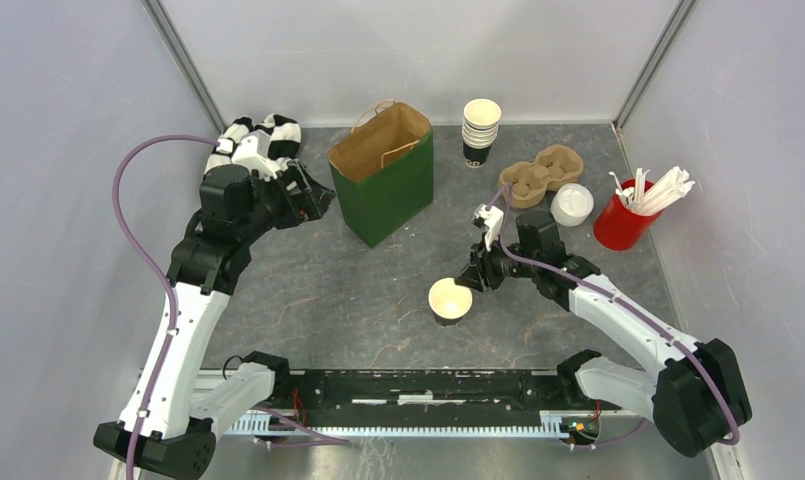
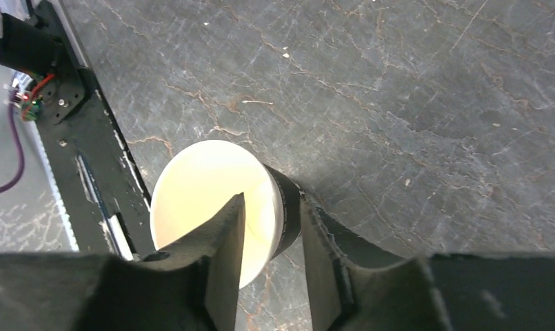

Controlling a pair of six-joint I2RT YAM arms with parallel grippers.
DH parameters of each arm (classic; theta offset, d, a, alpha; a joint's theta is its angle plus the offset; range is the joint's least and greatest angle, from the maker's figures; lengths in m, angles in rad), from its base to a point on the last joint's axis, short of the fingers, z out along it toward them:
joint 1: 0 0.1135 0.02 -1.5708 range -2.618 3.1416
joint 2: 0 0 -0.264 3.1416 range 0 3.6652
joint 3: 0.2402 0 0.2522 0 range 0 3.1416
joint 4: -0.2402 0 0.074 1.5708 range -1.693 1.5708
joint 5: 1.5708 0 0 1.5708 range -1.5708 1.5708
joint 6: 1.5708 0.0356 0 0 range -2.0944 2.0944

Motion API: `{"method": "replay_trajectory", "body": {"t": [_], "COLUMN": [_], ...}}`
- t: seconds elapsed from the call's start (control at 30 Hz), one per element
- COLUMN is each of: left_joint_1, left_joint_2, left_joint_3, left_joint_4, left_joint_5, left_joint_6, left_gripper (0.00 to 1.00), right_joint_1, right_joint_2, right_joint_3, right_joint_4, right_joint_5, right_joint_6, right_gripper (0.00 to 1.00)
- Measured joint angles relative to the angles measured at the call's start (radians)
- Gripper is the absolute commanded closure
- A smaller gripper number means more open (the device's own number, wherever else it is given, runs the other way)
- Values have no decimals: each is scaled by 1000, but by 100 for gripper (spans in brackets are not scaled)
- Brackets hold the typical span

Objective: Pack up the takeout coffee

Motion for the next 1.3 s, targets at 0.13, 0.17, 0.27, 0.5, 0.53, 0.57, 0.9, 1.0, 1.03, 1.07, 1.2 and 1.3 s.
{"method": "replay_trajectory", "body": {"t": [0.13,0.17,0.27,0.5,0.53,0.57,0.9,1.0,1.03,1.07,1.2,1.3], "left_joint_1": [0,0,0,0,0,0,0,0,0,0,0,0], "left_joint_2": [-5,-5,-5,5,10,16,84,89,90,90,95,100], "left_joint_3": [0,0,0,0,0,1,68,79,81,82,89,95], "left_joint_4": [1,1,1,1,1,0,-11,-23,-27,-30,-40,-49], "left_joint_5": [0,0,0,8,8,11,33,33,33,33,33,33], "left_joint_6": [0,0,0,0,1,1,20,26,30,32,34,34], "left_gripper": [6,5,5,5,5,5,5,5,5,5,5,5], "right_joint_1": [2,-6,-79,-302,-319,-335,-435,-446,-449,-452,-455,-455], "right_joint_2": [3,7,53,360,403,445,687,732,745,761,797,809], "right_joint_3": [81,119,256,526,547,567,723,766,779,795,835,851], "right_joint_4": [-99,-131,-218,-326,-340,-352,-366,-365,-365,-365,-365,-366], "right_joint_5": [84,133,279,653,691,719,812,819,818,818,817,817], "right_joint_6": [-6,-7,-5,-20,-31,-42,-82,-86,-87,-87,-88,-87], "right_gripper": [42,40,35,41,43,45,55,61,63,66,67,68]}}
